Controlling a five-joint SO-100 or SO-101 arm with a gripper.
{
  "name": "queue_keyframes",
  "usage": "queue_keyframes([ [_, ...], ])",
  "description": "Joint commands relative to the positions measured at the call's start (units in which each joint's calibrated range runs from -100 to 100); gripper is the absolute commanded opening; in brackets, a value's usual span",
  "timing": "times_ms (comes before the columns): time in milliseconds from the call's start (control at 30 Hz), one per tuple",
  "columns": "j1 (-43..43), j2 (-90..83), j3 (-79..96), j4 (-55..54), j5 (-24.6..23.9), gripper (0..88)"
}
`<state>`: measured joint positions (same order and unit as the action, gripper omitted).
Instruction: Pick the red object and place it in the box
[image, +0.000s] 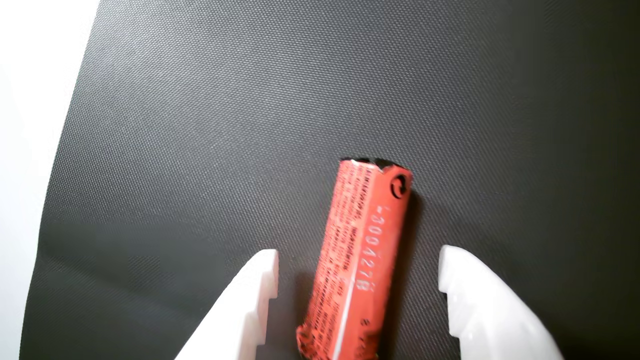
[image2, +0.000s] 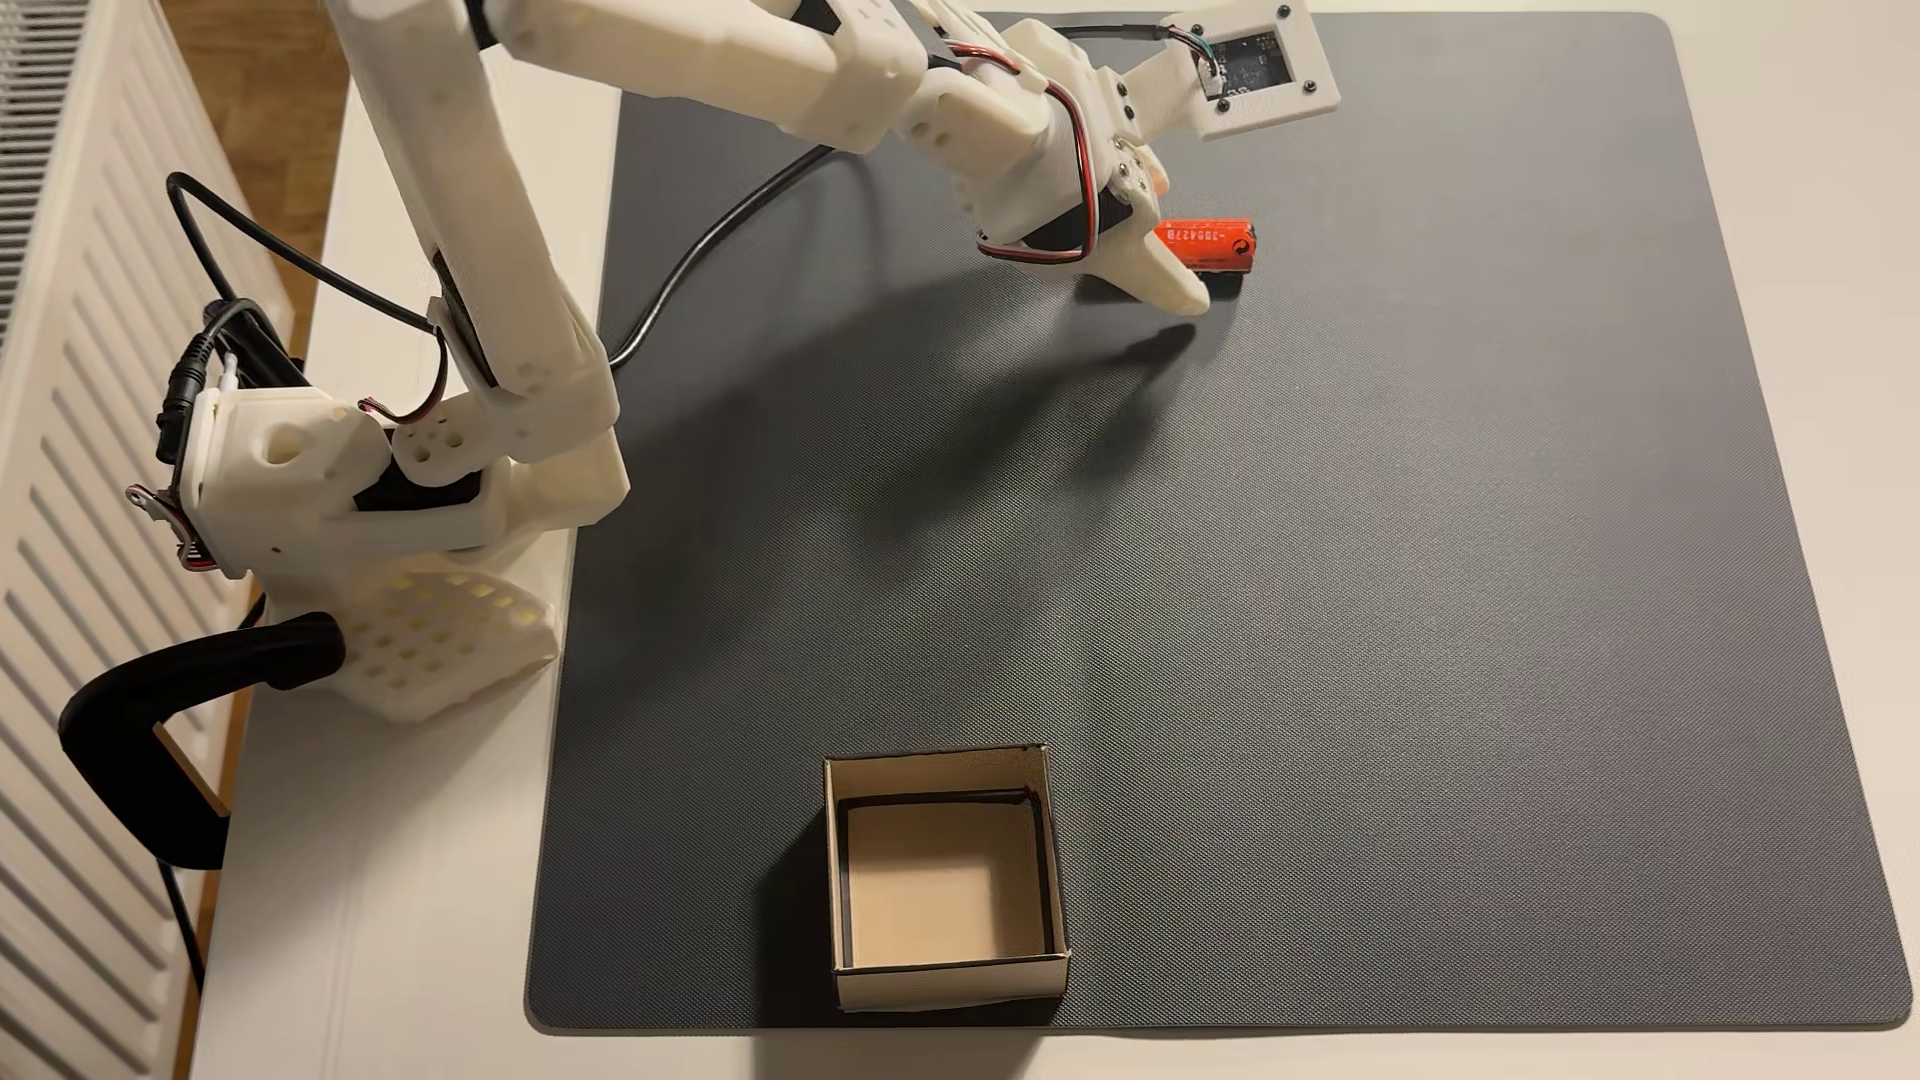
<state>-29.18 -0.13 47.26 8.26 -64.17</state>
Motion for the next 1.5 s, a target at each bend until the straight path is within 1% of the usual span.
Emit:
queue_keyframes([
  [0,0.5,1.1,-3.7,-0.7,-0.3,24.9],
  [100,0.7,3.1,-5.3,-0.8,-0.3,24.9],
  [267,0.7,5.7,-4.9,-5.3,-0.3,24.9],
  [367,0.6,6.8,-4.9,-5.5,-0.3,24.9],
  [767,0.0,7.4,-3.3,-4.5,0.1,24.0],
  [1000,-0.8,6.8,-2.3,-0.6,0.1,24.0],
  [1467,-0.7,7.3,-2.2,-0.5,0.1,24.1],
])
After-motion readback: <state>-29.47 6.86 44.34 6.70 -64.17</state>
